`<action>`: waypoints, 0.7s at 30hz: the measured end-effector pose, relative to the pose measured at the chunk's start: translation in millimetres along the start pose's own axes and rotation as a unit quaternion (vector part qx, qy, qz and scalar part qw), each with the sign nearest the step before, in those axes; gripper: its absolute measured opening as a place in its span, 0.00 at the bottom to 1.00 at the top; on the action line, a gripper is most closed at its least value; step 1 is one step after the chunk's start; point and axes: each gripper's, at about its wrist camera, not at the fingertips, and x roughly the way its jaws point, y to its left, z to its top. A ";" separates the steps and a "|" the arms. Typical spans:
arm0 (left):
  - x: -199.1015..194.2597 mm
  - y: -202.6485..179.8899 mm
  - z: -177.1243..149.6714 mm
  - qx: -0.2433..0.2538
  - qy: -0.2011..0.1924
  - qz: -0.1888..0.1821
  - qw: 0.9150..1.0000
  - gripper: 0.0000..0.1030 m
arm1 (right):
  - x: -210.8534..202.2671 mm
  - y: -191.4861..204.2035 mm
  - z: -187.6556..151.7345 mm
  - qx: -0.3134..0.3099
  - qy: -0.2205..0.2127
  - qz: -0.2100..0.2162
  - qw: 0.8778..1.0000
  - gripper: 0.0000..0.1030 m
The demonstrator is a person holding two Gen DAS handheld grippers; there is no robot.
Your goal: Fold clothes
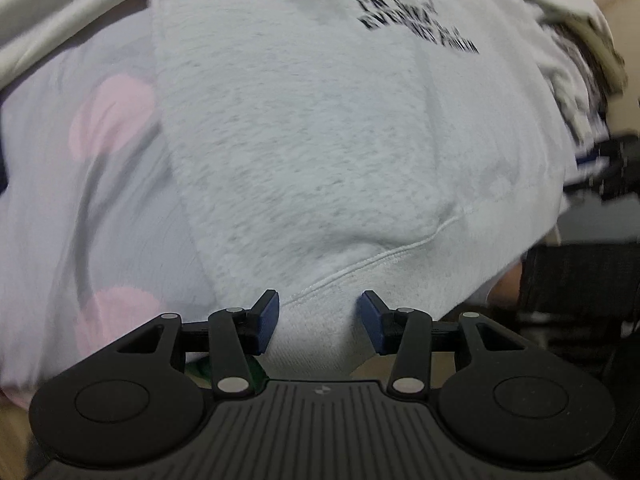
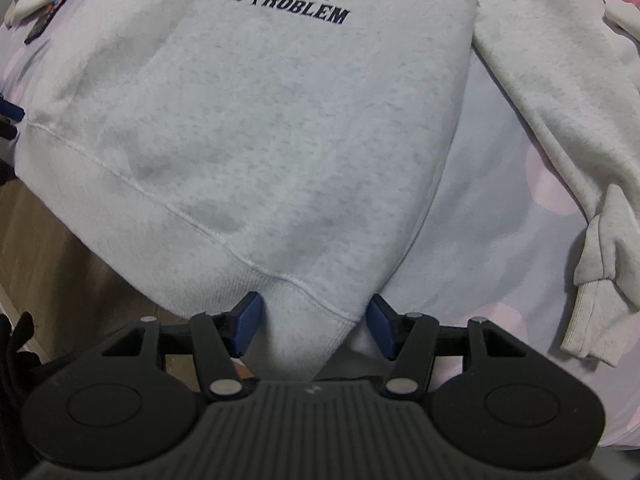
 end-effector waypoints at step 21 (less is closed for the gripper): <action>9.0 5.1 -21.3 -0.007 -0.010 0.091 0.996 0.47 | 8.2 8.3 3.0 -0.036 0.008 -0.024 0.999 0.60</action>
